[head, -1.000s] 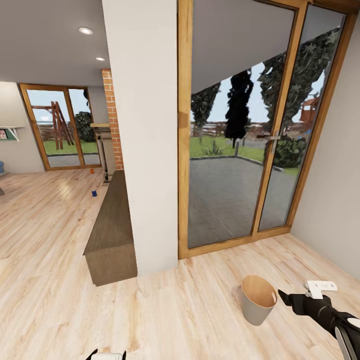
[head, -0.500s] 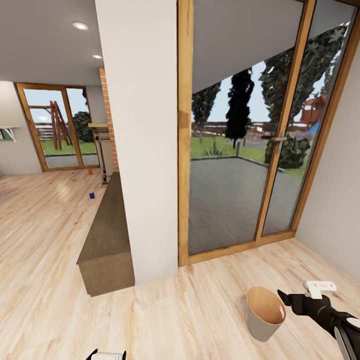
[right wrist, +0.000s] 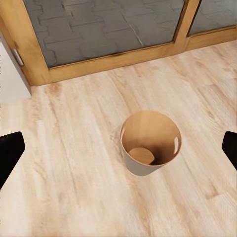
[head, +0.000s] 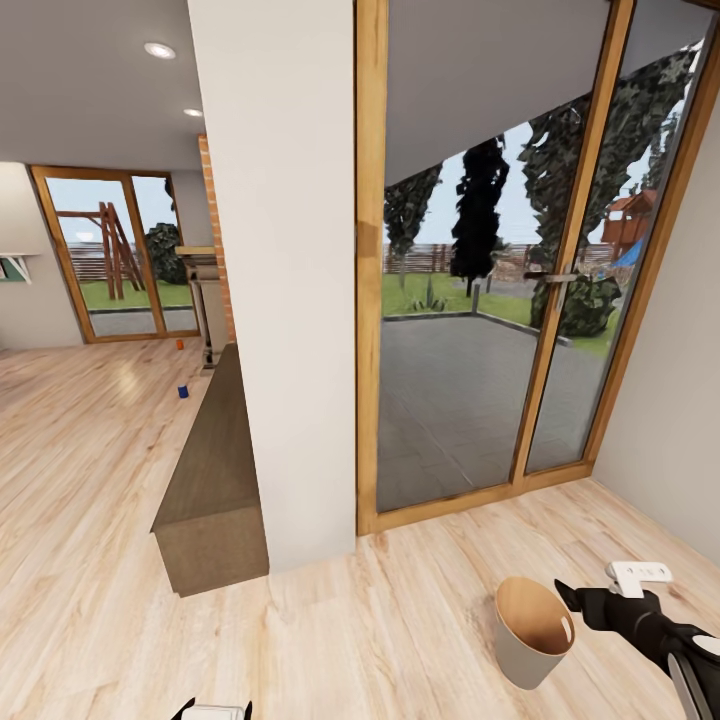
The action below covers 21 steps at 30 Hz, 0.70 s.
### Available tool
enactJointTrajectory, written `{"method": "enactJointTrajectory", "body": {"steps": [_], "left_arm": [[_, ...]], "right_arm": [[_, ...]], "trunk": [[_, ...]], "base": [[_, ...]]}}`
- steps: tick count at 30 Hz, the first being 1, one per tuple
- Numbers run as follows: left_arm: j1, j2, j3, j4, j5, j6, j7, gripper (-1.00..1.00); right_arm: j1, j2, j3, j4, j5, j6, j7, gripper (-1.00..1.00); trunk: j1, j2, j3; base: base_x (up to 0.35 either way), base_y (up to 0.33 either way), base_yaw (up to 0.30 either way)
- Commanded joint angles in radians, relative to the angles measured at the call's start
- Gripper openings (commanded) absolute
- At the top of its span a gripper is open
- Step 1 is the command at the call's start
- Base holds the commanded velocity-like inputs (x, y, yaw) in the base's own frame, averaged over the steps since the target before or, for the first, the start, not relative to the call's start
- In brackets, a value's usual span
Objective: Put the three can of soda from the living room inside the tash can in the kitchen.
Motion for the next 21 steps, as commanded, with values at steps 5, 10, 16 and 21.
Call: {"method": "enactJointTrajectory", "body": {"steps": [5, 10, 16, 21], "left_arm": [[0.000, 0.000, 0.000, 0.000, -0.001, 0.000, 0.000, 1.00], [-0.001, -0.001, -0.002, 0.000, -0.004, 0.010, 0.000, 1.00], [-0.005, -0.002, -0.002, 0.001, -0.004, 0.051, 0.000, 1.00], [-0.006, -0.002, -0.001, 0.002, -0.003, 0.071, 0.001, 1.00]], "right_arm": [[0.000, 0.001, 0.001, 0.003, -0.002, 0.000, 0.000, 1.00], [0.000, 0.000, -0.003, 0.010, -0.003, 0.000, 0.000, 1.00], [0.000, -0.002, -0.006, 0.012, -0.003, 0.001, 0.000, 1.00], [-0.001, -0.023, -0.006, 0.012, -0.002, 0.055, 0.000, 1.00]], "trunk": [[0.000, 0.000, 0.000], [0.000, 0.000, 0.000], [0.000, 0.000, 0.000], [0.000, 0.000, 0.000]], "base": [[0.002, 0.000, 0.000], [0.000, 0.000, 0.000], [0.000, 0.000, 0.000], [0.000, 0.000, 0.000]]}}
